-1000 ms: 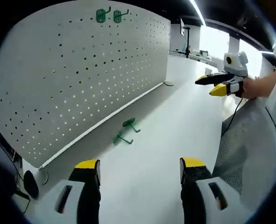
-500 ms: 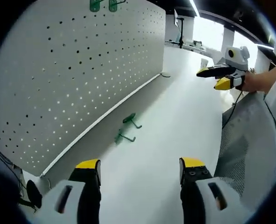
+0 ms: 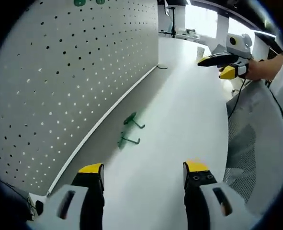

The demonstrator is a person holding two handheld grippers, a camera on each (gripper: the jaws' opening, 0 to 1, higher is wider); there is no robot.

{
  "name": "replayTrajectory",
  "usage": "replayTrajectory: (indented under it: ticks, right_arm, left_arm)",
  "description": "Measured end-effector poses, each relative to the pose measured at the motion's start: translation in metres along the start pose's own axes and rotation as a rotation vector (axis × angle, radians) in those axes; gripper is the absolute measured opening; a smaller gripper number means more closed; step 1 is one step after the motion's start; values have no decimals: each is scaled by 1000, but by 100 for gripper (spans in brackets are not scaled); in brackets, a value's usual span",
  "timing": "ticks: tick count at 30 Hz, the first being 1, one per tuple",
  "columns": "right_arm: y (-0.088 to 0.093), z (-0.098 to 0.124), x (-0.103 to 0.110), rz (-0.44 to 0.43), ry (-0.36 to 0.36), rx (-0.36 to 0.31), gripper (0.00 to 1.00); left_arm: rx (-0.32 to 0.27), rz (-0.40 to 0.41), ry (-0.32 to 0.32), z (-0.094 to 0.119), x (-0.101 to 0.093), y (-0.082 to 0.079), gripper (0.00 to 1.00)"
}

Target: Insert the hook assembly into the mounting plate slot until the hook locks in place.

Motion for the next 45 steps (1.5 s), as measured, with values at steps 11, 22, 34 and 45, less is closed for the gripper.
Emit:
replayTrajectory:
  ticks: [11,22,34,45]
  right_arm:
    - [1,-1,1,2,-5,8,54]
    - [1,-2,0,1,-2,5,54]
    - [1,-1,-1,-4,1,4,54]
    - [0,1,-3,-9,15,-2,54]
  left_arm:
    - [53,-62,20,-10,5,0,69]
    - [98,-149,23,-21,15,-8,68]
    - [135,-195,51,-37,16,-15,68]
    - [153,-208,80,-51,22,-20,67]
Point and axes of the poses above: the point that each gripper's makers call its tool centre point, and the gripper's own axes: z roughly backward along the fingers, x roughly to its left, y roughly out of its underside, the point moved 10 cm from there along z, roughly backward along the fingers, and after that the axes turned 4 degrees about z, right-handed, at the moved point
